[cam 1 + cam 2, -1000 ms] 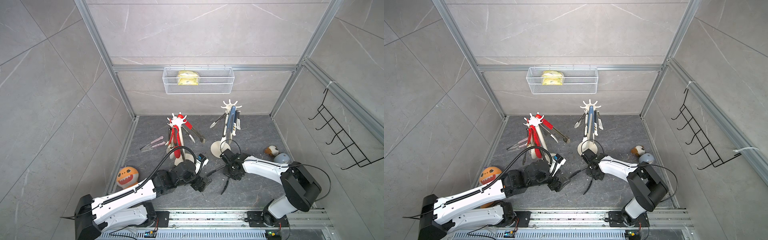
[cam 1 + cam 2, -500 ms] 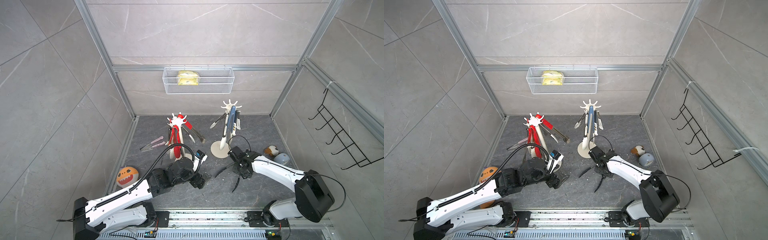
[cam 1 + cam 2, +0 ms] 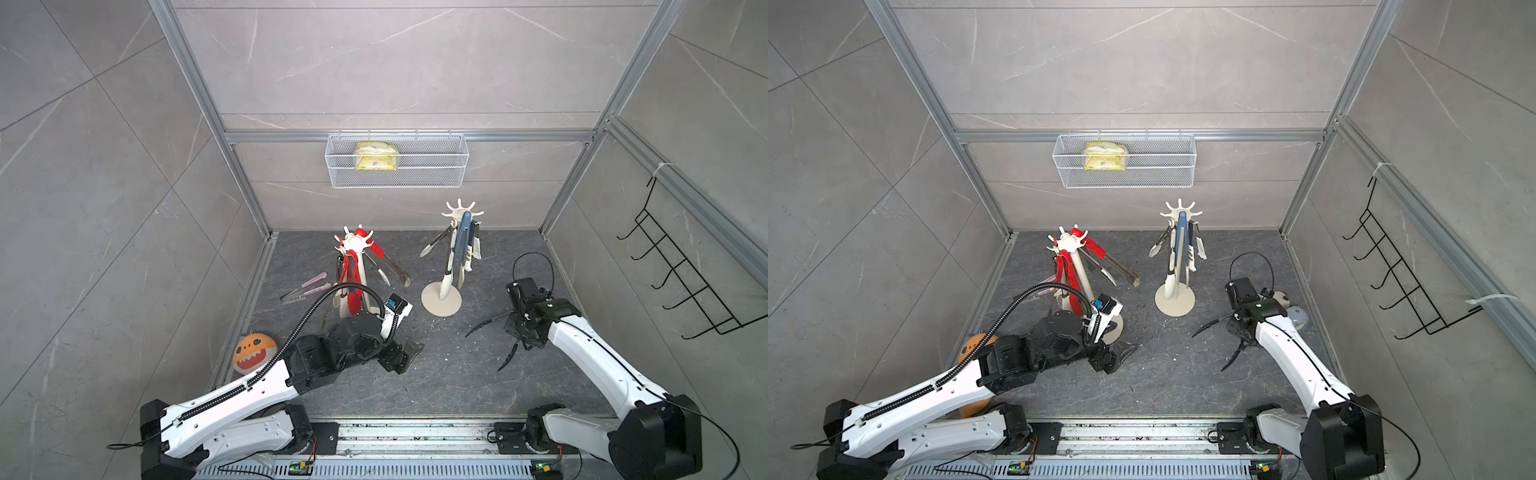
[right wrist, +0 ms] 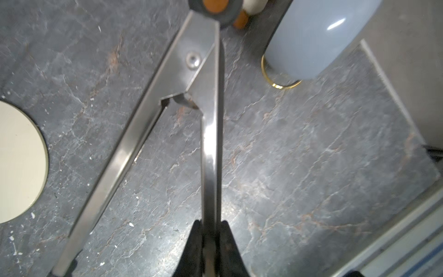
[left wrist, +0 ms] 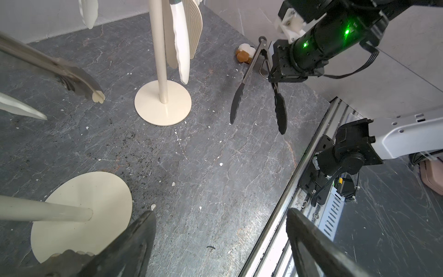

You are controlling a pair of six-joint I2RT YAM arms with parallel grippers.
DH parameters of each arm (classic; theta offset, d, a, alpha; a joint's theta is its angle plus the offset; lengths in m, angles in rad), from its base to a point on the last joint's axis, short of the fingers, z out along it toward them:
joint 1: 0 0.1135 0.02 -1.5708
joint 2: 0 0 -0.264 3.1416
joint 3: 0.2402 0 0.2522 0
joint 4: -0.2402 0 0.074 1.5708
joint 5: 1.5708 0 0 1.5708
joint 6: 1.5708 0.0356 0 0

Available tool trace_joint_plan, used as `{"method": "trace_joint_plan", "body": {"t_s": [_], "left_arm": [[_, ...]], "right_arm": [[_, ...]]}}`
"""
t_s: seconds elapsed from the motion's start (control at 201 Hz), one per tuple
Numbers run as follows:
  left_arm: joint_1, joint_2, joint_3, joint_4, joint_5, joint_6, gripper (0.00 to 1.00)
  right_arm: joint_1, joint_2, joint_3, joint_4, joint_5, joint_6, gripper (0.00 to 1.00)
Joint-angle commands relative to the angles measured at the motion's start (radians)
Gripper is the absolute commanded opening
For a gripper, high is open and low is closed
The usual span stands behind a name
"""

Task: Hang food tongs on kitchen utensil racks
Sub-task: Pick up the food tongs from the center of the board, then hang the food tongs on the rack.

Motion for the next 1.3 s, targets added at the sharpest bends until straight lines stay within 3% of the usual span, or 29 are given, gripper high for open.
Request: {"method": "trace_joint_plan", "body": {"t_s": [0.0, 0.244, 0.528, 0.657, 0.826, 1.011, 1.295], "left_arm": [[-0.003, -0.023, 0.048, 0.017, 0.062, 0.022, 0.88], [-0.003, -0.062, 0.103, 0.024, 0.093, 0.044, 0.89], [-0.003, -0.094, 0.249, -0.013, 0.037, 0.065, 0.91], [-0.004, -0.129, 0.317, -0.047, -0.105, 0.083, 0.94], [-0.003, -0.160, 0.396, -0.131, -0.331, 0.088, 0.99], [0.000, -0.071, 0.566, -0.395, -0.668, 0.044, 0.99], [0.004, -0.112, 0.635, -0.513, -0.920, -0.032, 0.99]], "right_arm": [[-0.042, -0.065, 0.133, -0.047, 0.038, -0.123, 0.00], [-0.055, -0.142, 0.361, 0.052, -0.060, -0.324, 0.00], [-0.053, -0.198, 0.512, 0.234, -0.523, -0.564, 0.00], [-0.041, -0.212, 0.525, 0.308, -0.739, -0.611, 0.00], [0.044, -0.210, 0.509, 0.377, -0.847, -0.650, 0.00], [0.242, -0.161, 0.499, 0.438, -0.821, -0.726, 0.00], [0.504, 0.027, 0.566, 0.471, -0.750, -0.786, 0.00]]}}
